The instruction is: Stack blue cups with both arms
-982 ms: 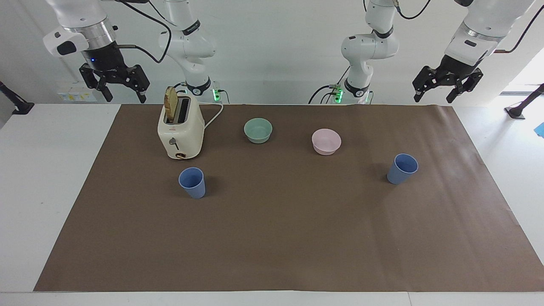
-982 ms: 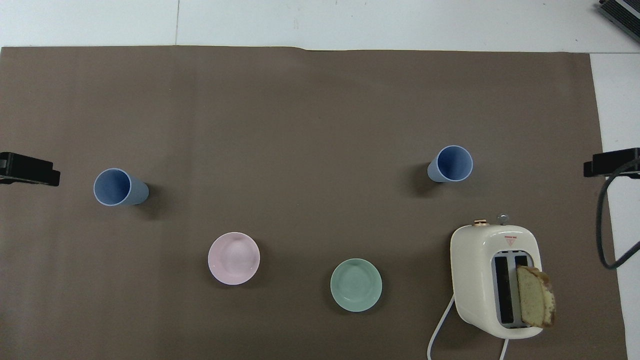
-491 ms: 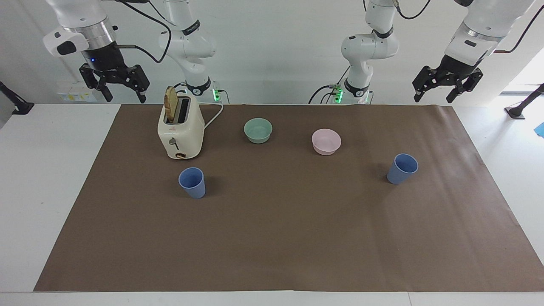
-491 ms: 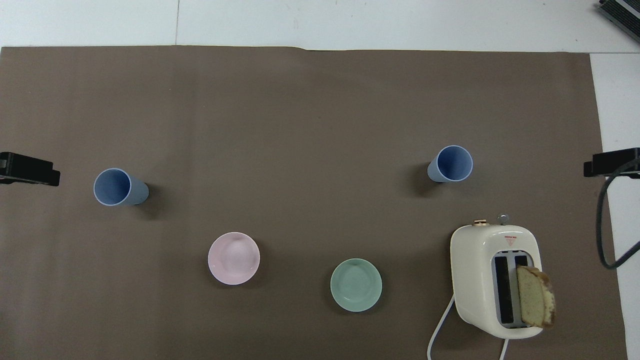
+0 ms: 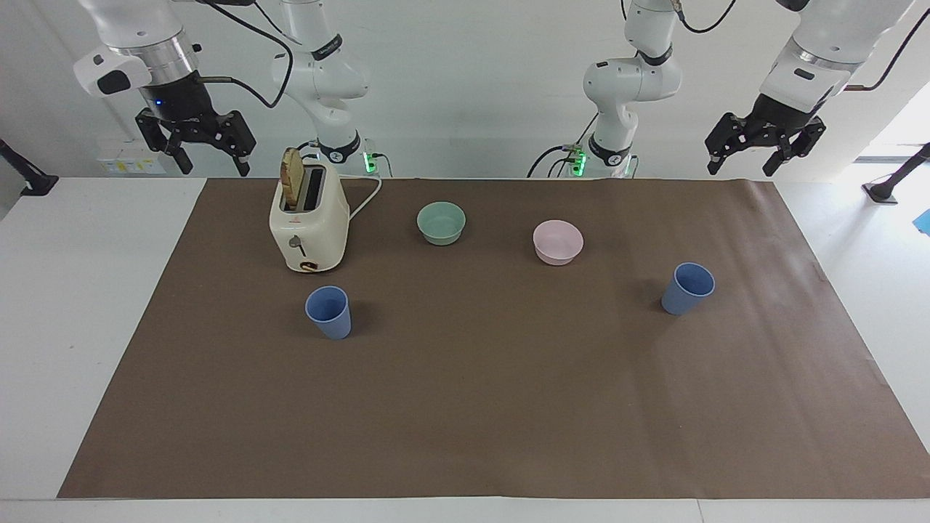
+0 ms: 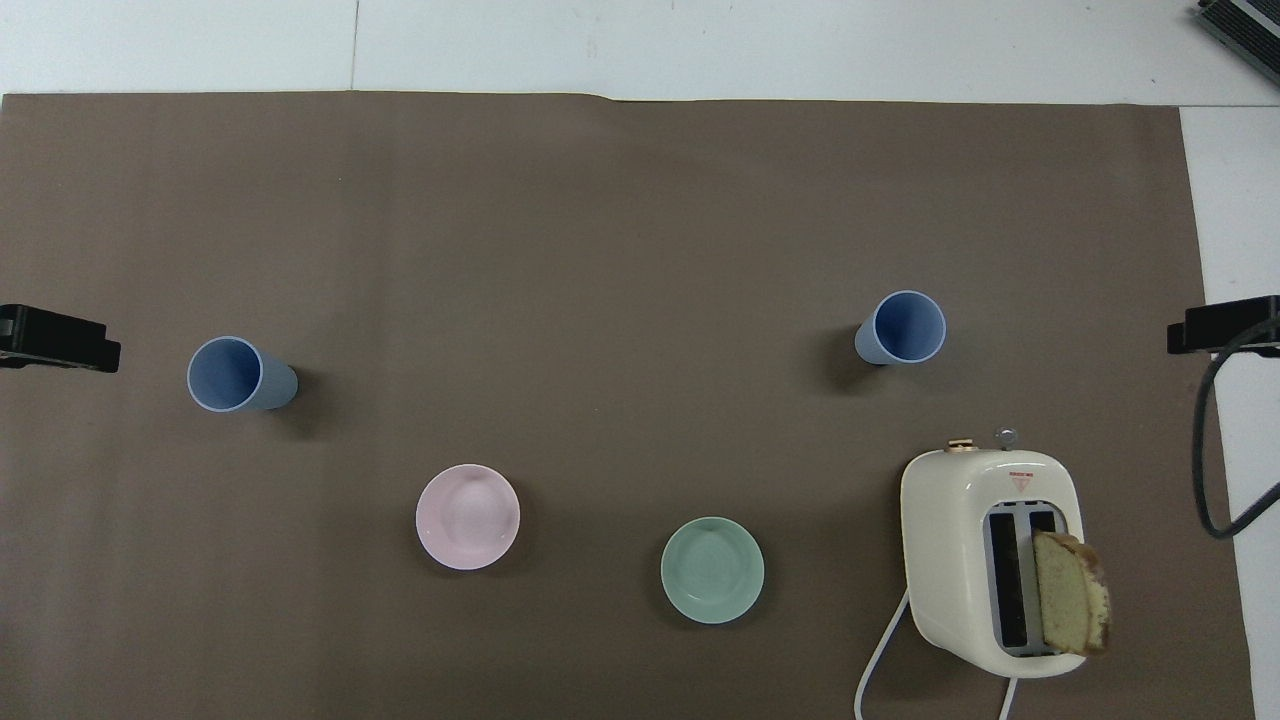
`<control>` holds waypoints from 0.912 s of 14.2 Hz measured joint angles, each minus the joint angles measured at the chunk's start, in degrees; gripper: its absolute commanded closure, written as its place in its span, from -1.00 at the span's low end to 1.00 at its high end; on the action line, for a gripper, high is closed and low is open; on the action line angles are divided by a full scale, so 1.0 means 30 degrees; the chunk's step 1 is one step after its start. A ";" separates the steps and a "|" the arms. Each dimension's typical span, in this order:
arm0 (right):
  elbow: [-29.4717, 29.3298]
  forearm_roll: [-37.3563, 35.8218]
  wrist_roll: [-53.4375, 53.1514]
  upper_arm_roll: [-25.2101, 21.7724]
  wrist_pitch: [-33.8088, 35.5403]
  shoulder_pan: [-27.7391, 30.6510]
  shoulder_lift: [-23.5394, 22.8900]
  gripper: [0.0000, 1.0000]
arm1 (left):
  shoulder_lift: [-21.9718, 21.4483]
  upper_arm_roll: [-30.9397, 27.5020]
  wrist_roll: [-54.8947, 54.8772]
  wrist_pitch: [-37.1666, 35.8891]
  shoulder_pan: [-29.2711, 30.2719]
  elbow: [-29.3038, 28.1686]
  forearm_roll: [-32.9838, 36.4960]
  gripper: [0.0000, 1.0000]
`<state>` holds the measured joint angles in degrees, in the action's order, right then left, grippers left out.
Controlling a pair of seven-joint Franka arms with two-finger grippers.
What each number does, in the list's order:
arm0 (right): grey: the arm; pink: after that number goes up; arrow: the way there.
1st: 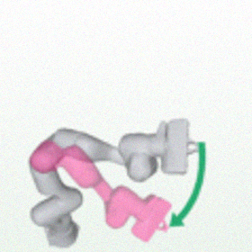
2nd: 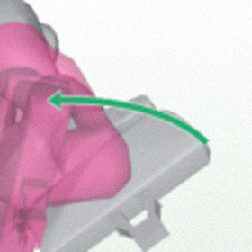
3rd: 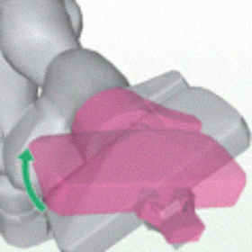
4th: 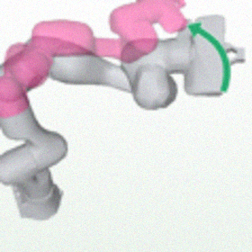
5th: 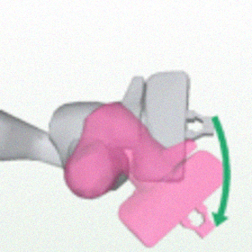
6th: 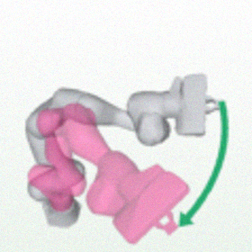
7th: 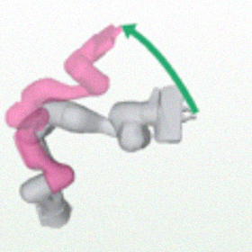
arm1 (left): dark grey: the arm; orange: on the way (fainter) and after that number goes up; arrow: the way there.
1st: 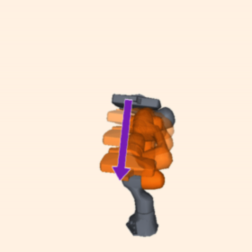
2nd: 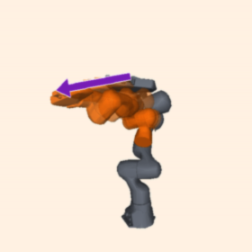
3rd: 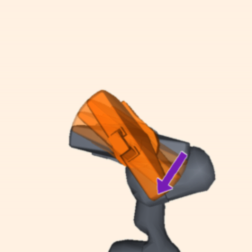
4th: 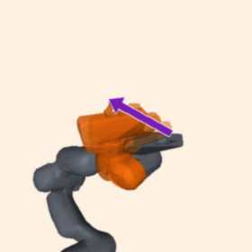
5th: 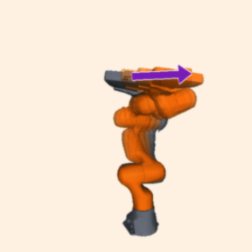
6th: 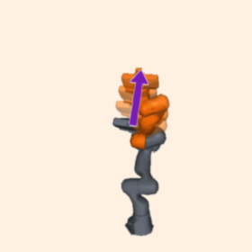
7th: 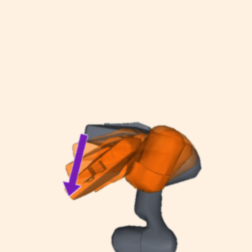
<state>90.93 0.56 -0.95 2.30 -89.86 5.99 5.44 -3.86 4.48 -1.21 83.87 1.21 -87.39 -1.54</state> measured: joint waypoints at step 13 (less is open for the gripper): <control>0.0000 0.0000 0.0000 0.0000 0.0000 0.0000 0.0000 -1.00 | 0.0890 -0.0075 0.0012 0.5365 0.0831 -0.3720 0.0000 -1.00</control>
<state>90.93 0.56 -0.95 2.30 -89.86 5.99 5.44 -1.19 4.25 -1.17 99.97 3.70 -98.55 -1.54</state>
